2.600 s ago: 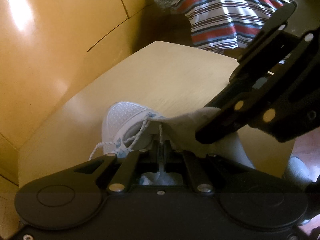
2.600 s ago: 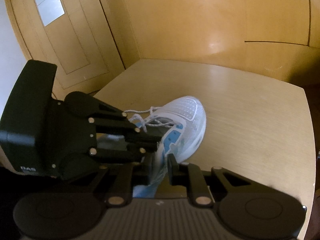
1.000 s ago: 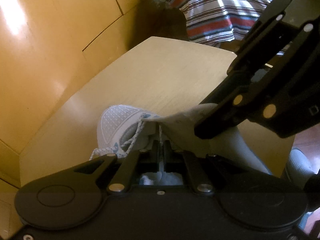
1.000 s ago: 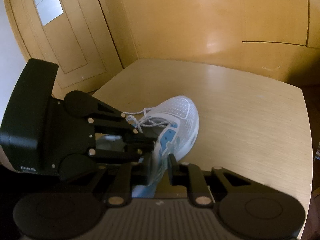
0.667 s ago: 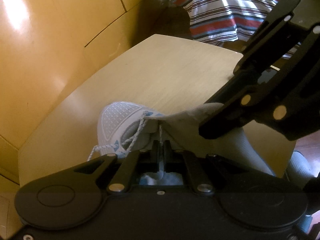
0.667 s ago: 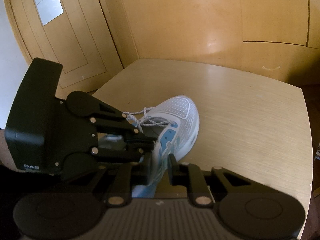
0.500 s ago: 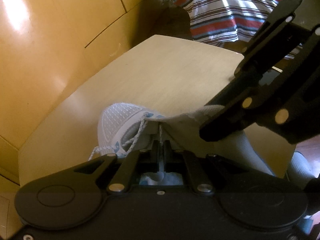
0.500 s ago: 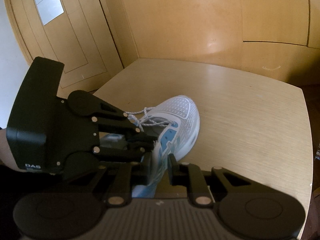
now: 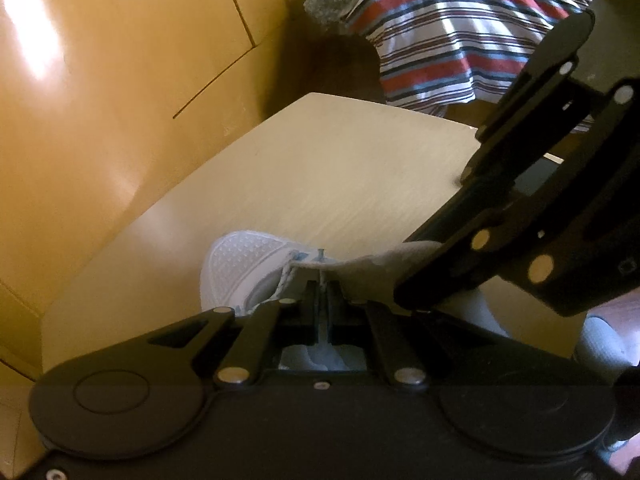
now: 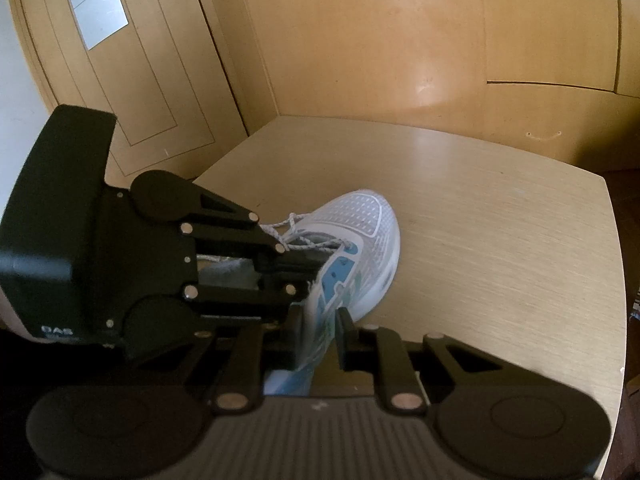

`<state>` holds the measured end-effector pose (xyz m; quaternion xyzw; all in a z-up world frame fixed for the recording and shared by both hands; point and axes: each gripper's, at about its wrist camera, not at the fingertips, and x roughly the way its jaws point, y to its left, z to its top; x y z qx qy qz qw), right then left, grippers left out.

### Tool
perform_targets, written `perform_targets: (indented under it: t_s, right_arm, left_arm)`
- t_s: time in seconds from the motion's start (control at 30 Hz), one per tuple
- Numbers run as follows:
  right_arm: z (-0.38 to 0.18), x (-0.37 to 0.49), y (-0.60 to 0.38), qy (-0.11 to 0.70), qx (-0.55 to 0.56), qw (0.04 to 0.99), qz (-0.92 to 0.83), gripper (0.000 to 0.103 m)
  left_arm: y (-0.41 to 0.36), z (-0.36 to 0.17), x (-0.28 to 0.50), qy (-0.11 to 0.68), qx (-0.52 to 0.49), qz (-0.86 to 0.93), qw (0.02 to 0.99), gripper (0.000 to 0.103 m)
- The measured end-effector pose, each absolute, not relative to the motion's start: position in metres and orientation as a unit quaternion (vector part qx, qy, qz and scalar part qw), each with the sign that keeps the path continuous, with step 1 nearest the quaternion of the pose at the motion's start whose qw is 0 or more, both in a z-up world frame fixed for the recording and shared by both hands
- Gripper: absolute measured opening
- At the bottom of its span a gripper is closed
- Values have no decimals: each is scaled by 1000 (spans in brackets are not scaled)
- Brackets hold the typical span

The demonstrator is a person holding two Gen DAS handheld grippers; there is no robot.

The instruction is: Lace up shoes with both hands

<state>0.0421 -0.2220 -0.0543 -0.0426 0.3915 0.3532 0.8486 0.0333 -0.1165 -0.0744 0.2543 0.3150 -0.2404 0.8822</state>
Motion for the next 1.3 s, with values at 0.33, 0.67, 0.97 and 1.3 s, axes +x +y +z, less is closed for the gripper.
perform_targets:
  t_s: [0.33, 0.67, 0.97, 1.3]
  right_arm:
    - [-43, 44, -232, 392, -12, 849, 355, 17]
    - [-40, 57, -242, 386, 55, 854, 343, 18]
    - [-56, 86, -236, 403, 119, 852, 310, 18]
    - [-74, 108, -233, 424, 172, 836, 303, 2]
  left_arm:
    - [-115, -71, 32, 296, 247, -240, 891, 1]
    - [-119, -71, 33, 299, 244, -238, 891, 1]
    - [-122, -69, 35, 301, 242, -238, 891, 1]
    - [-122, -66, 35, 305, 236, -239, 891, 1]
